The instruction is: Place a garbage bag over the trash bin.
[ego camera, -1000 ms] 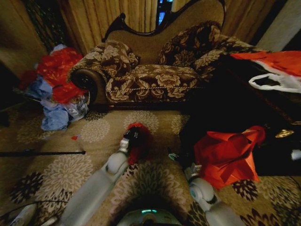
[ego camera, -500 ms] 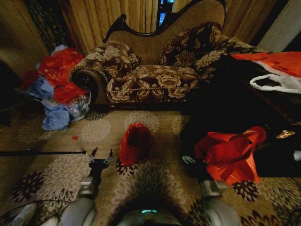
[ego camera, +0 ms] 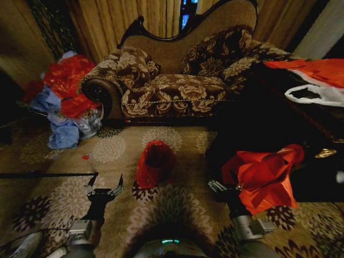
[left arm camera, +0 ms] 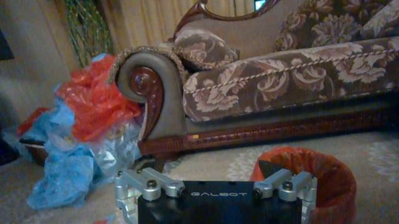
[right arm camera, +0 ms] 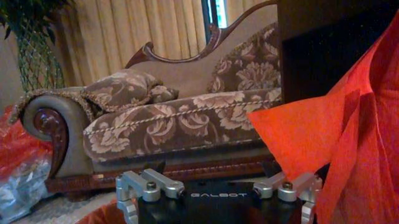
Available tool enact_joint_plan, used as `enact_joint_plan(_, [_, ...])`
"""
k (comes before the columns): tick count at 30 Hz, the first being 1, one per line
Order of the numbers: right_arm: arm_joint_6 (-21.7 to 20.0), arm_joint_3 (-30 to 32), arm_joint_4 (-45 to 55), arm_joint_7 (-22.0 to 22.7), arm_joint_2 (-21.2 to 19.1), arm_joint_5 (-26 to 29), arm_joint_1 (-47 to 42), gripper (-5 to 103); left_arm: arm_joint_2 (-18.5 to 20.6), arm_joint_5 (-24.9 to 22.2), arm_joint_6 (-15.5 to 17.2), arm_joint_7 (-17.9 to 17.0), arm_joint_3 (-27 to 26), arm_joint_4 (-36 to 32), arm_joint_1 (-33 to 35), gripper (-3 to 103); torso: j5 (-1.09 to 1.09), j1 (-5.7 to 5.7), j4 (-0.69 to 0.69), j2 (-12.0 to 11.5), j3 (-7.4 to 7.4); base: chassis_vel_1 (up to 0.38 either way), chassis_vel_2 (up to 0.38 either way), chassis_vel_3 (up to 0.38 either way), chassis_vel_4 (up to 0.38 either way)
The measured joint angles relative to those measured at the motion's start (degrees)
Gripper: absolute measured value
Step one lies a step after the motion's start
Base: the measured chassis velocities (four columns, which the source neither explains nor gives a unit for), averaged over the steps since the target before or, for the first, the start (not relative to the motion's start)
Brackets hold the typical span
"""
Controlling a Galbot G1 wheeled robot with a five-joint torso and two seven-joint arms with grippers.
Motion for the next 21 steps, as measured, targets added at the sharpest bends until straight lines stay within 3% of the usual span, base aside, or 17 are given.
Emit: enact_joint_plan(21, [-0.4,-1.3,0.8,0.9,0.1,-1.8,-0.4,100,0.3,-0.8,1.5,-0.2,0.9,0.4,-2.4,100,0.00,0.00,0.00,0.0,0.00,0.000,0.000,0.000,0.000])
